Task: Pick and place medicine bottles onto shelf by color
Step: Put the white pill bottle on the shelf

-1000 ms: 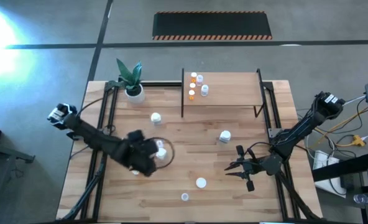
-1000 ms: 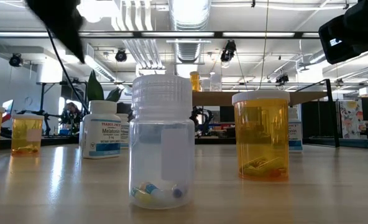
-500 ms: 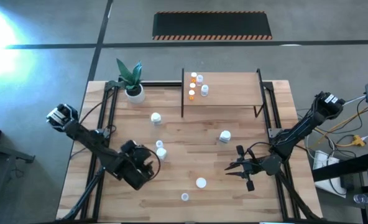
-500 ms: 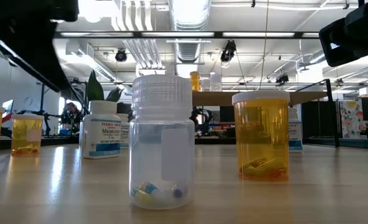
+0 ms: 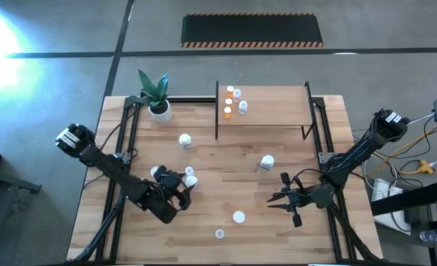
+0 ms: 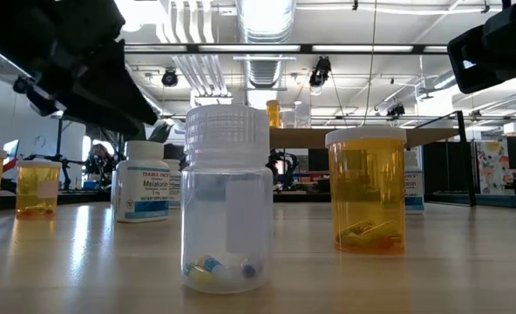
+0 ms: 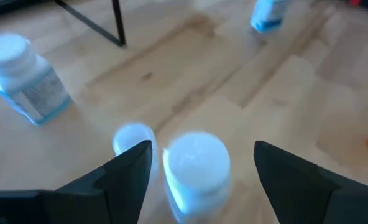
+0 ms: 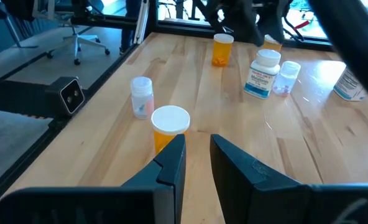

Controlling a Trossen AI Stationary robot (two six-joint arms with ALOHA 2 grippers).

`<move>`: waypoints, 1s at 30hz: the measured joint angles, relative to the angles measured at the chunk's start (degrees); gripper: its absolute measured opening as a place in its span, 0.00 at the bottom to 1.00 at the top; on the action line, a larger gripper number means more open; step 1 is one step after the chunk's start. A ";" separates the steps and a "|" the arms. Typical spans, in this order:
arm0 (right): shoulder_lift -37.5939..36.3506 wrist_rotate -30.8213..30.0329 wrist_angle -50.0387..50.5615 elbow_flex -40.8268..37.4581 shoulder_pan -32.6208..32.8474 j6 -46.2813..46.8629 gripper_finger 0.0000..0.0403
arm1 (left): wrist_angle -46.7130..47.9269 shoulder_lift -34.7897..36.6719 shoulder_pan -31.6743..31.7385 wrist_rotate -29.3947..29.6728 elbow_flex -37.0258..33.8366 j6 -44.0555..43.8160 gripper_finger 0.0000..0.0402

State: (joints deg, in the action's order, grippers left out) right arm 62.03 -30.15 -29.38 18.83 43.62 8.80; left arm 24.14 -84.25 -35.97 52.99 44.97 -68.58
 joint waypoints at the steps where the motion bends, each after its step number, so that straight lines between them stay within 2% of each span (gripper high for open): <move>1: -0.01 0.00 -0.03 0.00 0.00 0.06 0.16 | -0.04 0.02 0.41 0.25 0.00 0.08 0.66; 5: -0.01 -0.02 -0.03 0.00 0.00 0.10 0.16 | 0.37 -0.50 2.11 -0.17 -0.38 0.39 0.66; 11: -0.01 -0.02 -0.05 0.00 0.00 0.11 0.16 | -0.86 -5.91 3.89 -0.26 0.82 0.43 0.66; 15: -0.01 -0.03 -0.01 0.00 -0.01 0.09 0.16 | 0.90 -10.28 4.05 -3.20 1.52 0.98 0.66; 20: -0.01 -0.02 -0.04 0.00 -0.04 0.08 0.16 | 0.74 -11.63 4.10 -4.49 2.19 1.88 0.66; 23: -0.01 -0.02 -0.04 0.00 -0.04 0.08 0.16 | 0.81 -10.73 4.11 -4.55 2.27 2.83 0.66; 27: -0.01 -0.02 -0.04 0.00 -0.04 0.09 0.16 | 1.33 -8.73 4.10 -7.29 2.78 10.58 0.66; 30: -0.01 -0.02 -0.03 0.00 -0.04 0.11 0.16 | 6.48 -6.41 4.28 -8.13 5.08 12.12 0.66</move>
State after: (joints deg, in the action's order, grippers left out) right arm 62.02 -30.17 -29.41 18.83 43.57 8.91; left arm 30.62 -90.66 -31.70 44.86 50.05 -56.45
